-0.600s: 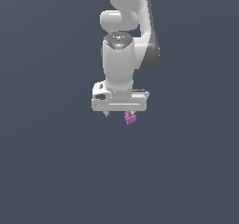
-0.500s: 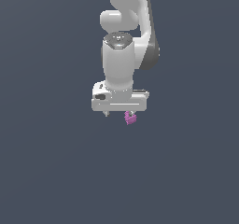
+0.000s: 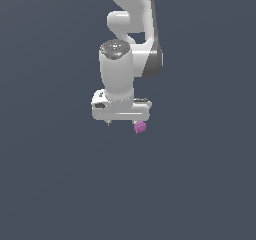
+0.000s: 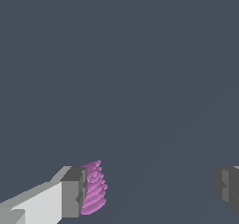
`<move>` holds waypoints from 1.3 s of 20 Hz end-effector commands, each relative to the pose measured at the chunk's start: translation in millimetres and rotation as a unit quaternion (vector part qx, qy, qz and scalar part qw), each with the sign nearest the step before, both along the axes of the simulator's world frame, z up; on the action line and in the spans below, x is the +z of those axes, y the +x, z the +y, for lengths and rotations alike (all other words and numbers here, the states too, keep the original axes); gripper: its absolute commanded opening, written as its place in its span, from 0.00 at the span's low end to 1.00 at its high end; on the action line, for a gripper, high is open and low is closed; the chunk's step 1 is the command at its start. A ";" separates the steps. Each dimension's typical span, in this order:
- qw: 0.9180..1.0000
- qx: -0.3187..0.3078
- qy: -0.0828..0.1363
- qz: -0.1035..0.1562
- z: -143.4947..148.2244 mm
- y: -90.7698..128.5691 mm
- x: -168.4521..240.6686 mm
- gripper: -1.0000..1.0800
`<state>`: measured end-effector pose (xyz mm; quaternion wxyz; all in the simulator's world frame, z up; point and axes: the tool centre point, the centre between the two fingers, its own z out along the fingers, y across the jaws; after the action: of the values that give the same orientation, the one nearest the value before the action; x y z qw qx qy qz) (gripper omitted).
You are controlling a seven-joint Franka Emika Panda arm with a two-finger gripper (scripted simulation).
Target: Pick up the object and move it to a goal position.
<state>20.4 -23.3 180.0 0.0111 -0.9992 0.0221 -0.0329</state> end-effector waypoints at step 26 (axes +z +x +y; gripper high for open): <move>0.974 0.225 -0.018 0.030 81.9 -80.9 -91.3 0.96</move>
<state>-57.7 56.6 90.9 0.0001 -0.9805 -0.1964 -0.0008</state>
